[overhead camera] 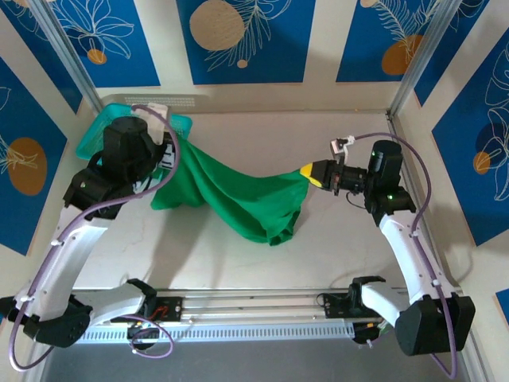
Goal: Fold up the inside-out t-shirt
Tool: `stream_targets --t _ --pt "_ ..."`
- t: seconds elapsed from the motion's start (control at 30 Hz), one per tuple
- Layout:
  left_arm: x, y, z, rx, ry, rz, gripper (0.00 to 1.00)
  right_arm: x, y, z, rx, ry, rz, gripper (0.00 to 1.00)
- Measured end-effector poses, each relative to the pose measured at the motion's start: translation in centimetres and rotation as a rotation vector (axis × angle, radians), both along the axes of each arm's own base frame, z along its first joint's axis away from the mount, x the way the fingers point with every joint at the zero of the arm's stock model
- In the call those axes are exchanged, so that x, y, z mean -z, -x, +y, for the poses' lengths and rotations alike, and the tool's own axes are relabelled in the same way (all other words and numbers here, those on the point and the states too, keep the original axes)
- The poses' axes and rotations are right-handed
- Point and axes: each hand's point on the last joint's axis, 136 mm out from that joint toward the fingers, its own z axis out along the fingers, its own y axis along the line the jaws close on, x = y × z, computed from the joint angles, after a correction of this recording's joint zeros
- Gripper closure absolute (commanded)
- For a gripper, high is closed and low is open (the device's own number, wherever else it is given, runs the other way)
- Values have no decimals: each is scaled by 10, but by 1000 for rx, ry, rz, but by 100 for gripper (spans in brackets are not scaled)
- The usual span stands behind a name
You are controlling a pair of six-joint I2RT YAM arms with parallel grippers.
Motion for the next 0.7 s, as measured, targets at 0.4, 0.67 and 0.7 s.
stream_targets --t 0.4,0.67,0.7 --pt "19 34 2 82 47 15 100 67 -3 0 80 117 178 97" --pt "147 66 38 -51 -43 252 100 169 -9 31 28 262 427 97" --pt "158 69 43 -75 -57 276 100 178 -11 35 18 278 446 97"
